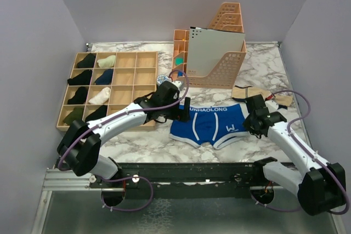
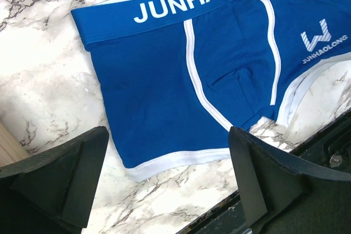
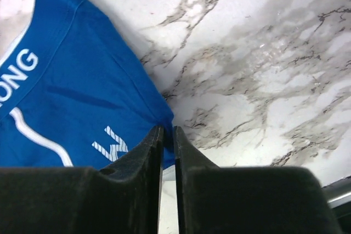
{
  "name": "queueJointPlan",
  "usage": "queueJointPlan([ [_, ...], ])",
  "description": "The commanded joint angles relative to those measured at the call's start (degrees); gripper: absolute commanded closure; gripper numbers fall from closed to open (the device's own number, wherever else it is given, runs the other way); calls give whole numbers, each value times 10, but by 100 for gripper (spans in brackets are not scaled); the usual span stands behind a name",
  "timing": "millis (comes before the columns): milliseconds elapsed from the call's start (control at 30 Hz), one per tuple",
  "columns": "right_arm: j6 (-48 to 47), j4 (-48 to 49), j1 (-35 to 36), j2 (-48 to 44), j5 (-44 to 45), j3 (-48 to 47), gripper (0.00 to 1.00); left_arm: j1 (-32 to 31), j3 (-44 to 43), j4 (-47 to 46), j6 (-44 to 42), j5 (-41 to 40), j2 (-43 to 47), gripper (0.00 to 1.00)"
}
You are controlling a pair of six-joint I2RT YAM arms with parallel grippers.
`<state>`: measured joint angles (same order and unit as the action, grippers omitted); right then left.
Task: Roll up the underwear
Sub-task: Fold the underwear at the center of the board.
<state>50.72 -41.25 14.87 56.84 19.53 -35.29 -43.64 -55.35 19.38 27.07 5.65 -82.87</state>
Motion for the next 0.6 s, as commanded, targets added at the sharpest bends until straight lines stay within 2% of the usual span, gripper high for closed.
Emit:
queueJointPlan([
  [0,6,-14,-3,40,41,-1,78,0,10,7,-4,-14,14,1],
  [100,-37,6,-3,66,23,-21,58,0,12,8,-5,-15,17,1],
  [133,-54,17,-4,72,15,-25,55,0,12,8,-5,-16,19,1],
  [333,-129,82,-23,138,-30,-48,46,0,10,14,-8,-20,27,1],
  [567,-181,133,-48,204,-68,-55,45,-1,14,18,-11,-24,31,1],
])
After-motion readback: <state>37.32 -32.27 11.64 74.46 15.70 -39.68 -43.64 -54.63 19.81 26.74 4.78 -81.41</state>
